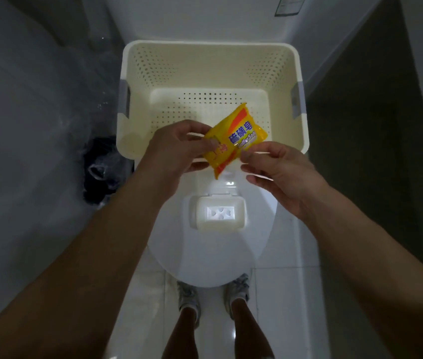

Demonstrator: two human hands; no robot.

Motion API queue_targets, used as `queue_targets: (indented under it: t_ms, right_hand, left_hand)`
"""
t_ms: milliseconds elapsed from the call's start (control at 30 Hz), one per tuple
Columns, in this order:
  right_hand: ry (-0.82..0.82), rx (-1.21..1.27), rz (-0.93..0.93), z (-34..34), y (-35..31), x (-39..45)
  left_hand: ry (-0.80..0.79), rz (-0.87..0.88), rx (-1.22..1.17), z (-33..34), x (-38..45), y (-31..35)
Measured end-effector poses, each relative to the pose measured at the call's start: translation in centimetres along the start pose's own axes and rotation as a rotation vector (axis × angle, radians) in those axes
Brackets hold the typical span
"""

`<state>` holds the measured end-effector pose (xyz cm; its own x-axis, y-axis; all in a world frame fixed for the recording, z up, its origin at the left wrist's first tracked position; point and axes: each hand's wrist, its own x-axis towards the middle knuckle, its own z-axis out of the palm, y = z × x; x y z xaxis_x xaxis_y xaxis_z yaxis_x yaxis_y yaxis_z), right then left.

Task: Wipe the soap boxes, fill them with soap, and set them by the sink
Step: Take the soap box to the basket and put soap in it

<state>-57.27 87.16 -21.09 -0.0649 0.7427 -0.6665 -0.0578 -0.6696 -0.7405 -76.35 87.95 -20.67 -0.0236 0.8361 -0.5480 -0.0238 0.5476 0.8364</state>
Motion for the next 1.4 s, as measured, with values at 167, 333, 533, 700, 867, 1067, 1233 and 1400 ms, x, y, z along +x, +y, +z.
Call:
queue_targets:
  t_ms: [167,333,533,700,867,1067,1233,1400]
  right_hand:
    - [0.054,0.031,-0.021,-0.8,2.9,-1.7]
    - [0.106,0.077,0.058,-1.2,6.7,-2.5]
    - [0.194,-0.05,0.152,-1.1,11.6,-2.5]
    - [0.206,-0.12,0.247,-1.8,13.4,-1.2]
    - [0.277,-0.309,0.158,-1.4,14.0,0.5]
    - [0.3,-0.694,0.049,-1.1,14.0,2.3]
    - [0.288,-0.902,0.03,-0.7,13.9,3.1]
    - [0.293,-0.951,0.005,-0.6,13.7,3.5]
  left_hand:
    - [-0.083,-0.055,0.023,-0.6,-0.7,-1.8]
    - [0.023,-0.085,0.084,-0.1,-1.6,-5.7]
    - [0.214,-0.16,0.077,1.0,-3.9,-11.9]
    - [0.225,-0.135,0.076,1.8,-4.3,-14.9]
    - [0.304,-0.095,0.224,2.5,-3.4,-15.9]
    - [0.3,-0.02,0.5,2.6,-2.8,-16.2]
    - [0.36,0.032,0.633,3.1,-2.4,-16.4]
    - [0.331,0.077,0.801,3.1,-1.9,-16.6]
